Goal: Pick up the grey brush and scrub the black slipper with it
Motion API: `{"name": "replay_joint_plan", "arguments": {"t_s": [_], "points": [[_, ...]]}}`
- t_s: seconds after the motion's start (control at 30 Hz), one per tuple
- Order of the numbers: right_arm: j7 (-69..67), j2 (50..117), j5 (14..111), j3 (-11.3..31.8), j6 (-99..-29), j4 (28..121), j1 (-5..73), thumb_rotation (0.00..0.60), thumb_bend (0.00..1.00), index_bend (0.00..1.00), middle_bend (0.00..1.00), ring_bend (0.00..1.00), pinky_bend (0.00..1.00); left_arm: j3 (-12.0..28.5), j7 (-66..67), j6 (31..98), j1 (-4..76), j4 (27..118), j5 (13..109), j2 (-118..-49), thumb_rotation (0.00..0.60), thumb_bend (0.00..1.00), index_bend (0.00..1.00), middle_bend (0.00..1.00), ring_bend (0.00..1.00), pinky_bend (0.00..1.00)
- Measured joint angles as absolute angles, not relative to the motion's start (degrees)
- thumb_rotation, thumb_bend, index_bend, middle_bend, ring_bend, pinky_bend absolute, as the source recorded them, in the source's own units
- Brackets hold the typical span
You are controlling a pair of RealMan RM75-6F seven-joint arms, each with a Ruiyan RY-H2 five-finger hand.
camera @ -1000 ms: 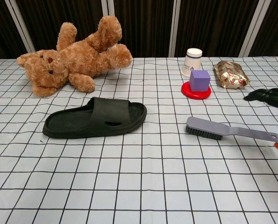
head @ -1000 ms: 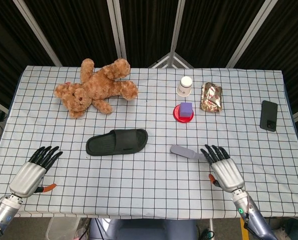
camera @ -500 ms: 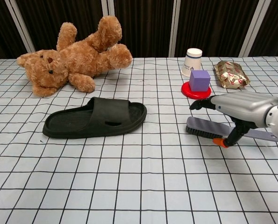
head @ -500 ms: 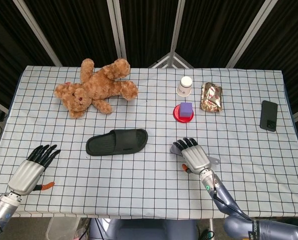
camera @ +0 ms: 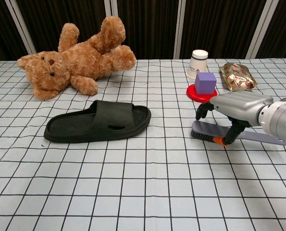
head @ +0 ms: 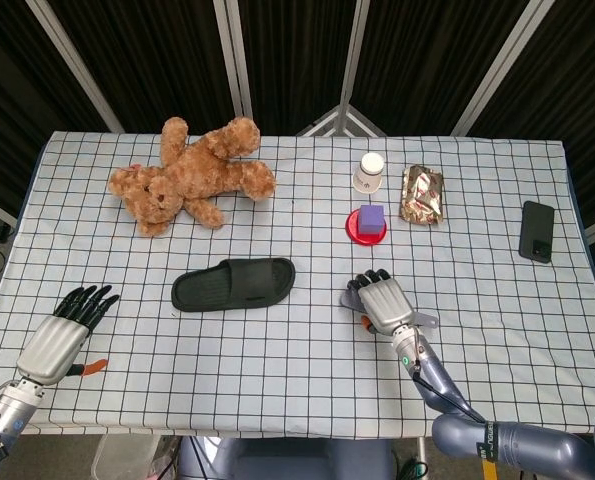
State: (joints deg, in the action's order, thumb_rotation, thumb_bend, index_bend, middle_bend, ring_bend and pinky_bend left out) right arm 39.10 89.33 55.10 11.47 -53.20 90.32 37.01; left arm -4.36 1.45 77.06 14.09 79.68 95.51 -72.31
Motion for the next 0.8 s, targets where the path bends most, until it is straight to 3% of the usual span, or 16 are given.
{"name": "replay_joint_plan", "arguments": {"t_s": [0.8], "points": [[35.53,88.25,54.80,8.53,-54.65,89.39,37.80,0.600,0.41,0.32,0.29,0.22,0.23,-4.76,1.92,77.26,14.11,79.94,95.87,-72.33,0.551,0.08,0.00,0.00,0.00,0.07]]}}
